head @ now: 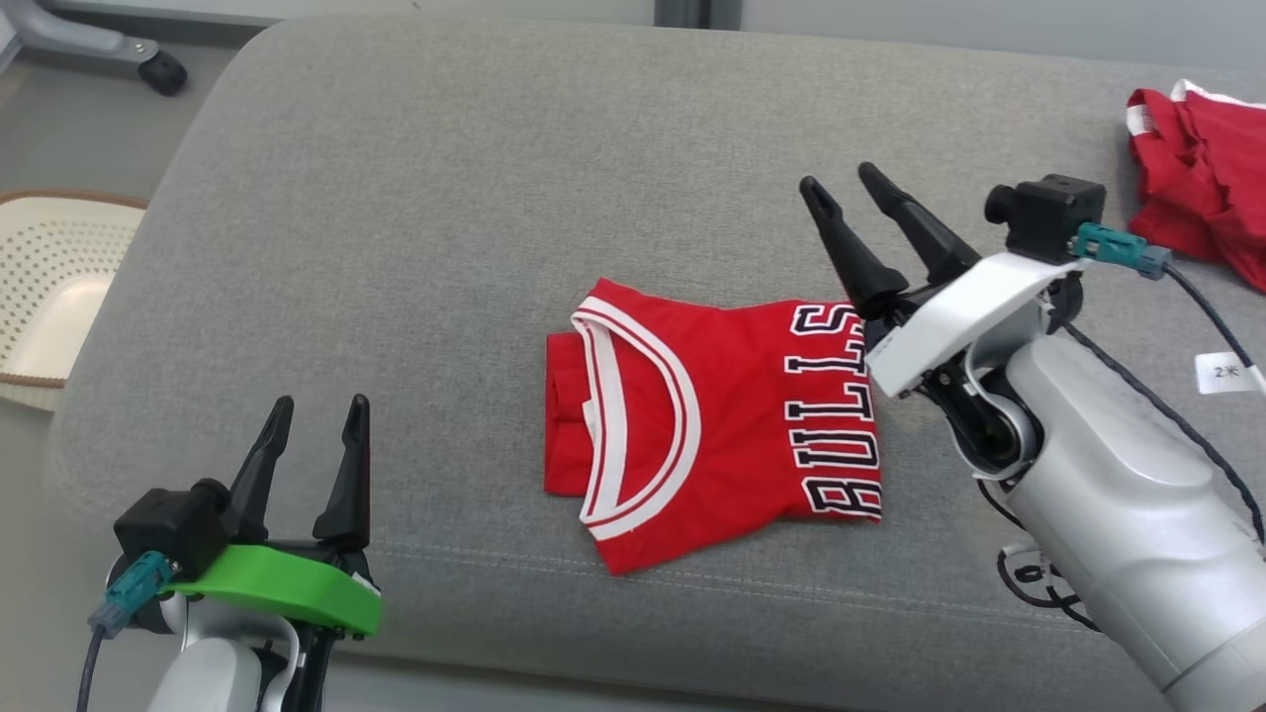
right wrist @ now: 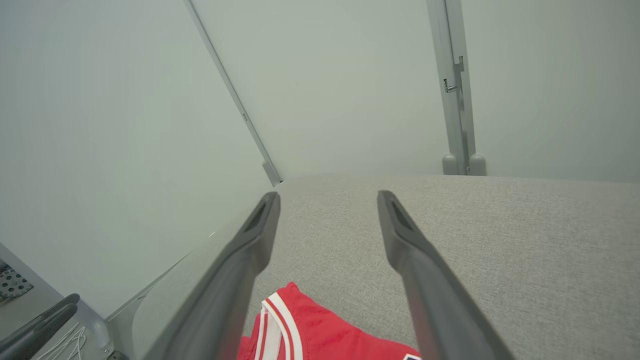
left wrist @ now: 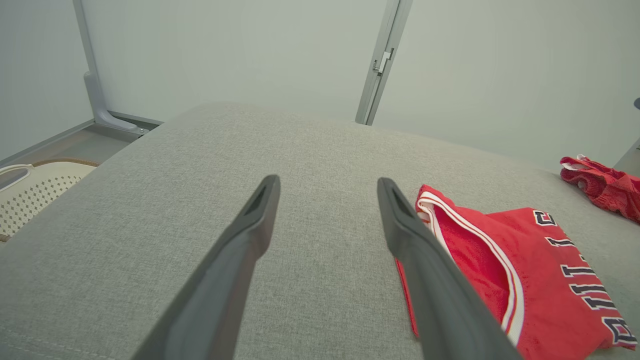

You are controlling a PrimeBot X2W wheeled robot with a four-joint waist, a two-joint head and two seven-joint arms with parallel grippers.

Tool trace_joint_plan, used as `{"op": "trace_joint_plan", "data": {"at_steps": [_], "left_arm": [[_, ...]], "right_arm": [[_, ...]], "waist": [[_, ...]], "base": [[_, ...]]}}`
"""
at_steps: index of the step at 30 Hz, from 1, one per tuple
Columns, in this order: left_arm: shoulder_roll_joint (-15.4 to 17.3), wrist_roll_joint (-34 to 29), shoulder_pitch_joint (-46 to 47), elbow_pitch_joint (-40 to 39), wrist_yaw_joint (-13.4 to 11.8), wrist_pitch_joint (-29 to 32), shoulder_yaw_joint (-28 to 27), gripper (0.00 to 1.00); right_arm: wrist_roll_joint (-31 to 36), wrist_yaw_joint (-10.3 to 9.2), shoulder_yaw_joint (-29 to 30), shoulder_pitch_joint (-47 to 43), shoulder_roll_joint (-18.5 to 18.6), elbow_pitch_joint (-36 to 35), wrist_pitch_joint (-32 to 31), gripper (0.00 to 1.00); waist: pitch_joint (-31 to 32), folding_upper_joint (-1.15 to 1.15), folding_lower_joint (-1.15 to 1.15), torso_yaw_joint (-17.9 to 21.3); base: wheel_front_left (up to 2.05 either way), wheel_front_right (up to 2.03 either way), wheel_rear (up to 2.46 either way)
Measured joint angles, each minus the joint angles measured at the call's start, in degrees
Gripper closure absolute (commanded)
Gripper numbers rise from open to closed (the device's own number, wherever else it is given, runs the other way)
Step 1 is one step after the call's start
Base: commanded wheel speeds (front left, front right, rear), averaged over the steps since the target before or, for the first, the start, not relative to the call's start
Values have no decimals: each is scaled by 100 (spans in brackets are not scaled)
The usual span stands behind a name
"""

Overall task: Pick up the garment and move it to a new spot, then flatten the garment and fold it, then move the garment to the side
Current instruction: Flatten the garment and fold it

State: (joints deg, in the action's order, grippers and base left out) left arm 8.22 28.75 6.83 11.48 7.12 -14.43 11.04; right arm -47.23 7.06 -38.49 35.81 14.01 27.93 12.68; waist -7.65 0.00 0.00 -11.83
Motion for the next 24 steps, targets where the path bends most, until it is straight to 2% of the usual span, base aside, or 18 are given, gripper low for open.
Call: {"op": "trace_joint_plan", "data": {"at_steps": [6,12,19,24], "left_arm": [[13,-25,-104,-69,0,0,13,0],[11,-25,-105,-154,0,0,-189,0],[-36,-27,-104,-240,0,0,-296,0],[-111,-27,-104,-248,0,0,-463,0]], "right_arm": [[-42,-5,270,-303,313,-76,71,0],[71,-124,445,-632,541,-241,129,0],[319,-523,800,-1122,831,-420,168,0],[546,-713,1143,-1408,748,-786,168,0]], "waist": [[107,0,0,371],[174,0,0,728],[194,0,0,997],[177,0,0,1025]], "base": [[0,0,0],[0,0,0],[0,0,0],[0,0,0]]}}
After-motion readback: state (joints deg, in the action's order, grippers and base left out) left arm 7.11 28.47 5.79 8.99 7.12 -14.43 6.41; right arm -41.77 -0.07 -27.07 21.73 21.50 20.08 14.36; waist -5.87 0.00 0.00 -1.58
